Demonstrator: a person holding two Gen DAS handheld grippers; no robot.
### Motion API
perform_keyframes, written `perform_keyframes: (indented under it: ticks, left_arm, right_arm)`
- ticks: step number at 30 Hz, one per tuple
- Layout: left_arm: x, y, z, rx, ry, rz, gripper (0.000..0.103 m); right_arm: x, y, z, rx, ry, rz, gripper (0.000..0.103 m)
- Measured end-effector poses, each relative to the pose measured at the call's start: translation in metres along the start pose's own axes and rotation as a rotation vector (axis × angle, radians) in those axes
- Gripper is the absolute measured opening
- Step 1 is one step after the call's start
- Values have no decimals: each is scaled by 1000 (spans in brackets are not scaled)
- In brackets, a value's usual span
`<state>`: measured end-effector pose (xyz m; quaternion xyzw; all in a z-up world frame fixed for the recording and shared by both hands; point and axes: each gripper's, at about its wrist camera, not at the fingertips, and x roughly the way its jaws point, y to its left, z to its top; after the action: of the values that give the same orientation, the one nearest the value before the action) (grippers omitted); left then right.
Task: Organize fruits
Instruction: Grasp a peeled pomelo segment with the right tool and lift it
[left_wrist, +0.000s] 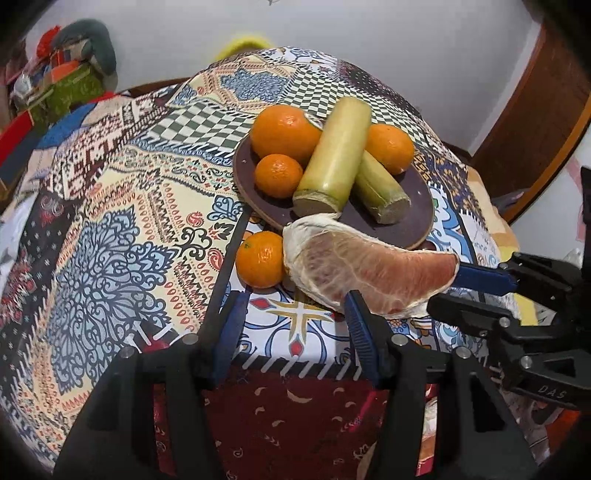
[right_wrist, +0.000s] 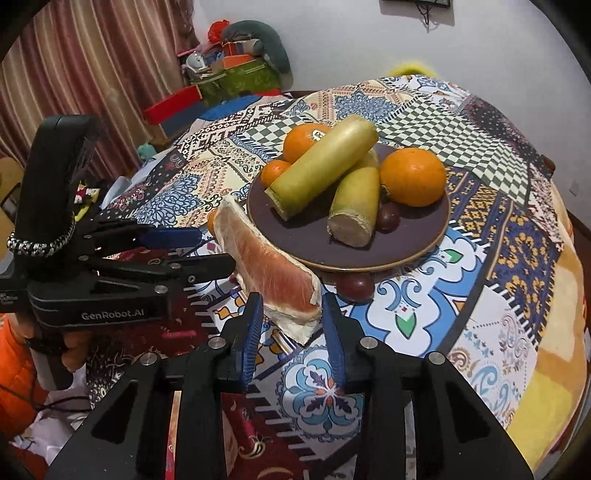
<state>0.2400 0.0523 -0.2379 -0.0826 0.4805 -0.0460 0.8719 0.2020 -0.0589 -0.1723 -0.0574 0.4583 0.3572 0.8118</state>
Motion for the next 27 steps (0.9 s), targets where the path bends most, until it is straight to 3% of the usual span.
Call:
perform_keyframes:
  ticks: [3, 9, 16, 25, 27]
  left_arm:
    - [3, 3, 1, -14, 3, -12, 56]
    - [7, -7, -2, 48, -11, 40, 56]
    - [5, -3, 0, 36, 2, 42, 55]
    - [-29, -12, -13, 40, -9, 25, 56]
    - [-38, -18, -21, 56, -10, 30, 60]
  right_arm:
    - [7, -3, 3, 1, 12, 7, 32]
    - [19, -2, 9, -7, 28, 53, 32]
    - [13, 3, 7, -1, -2, 64, 23]
    - [-20, 7, -15, -5, -23, -13, 16]
    - [-28, 6, -19, 8, -27, -36, 16]
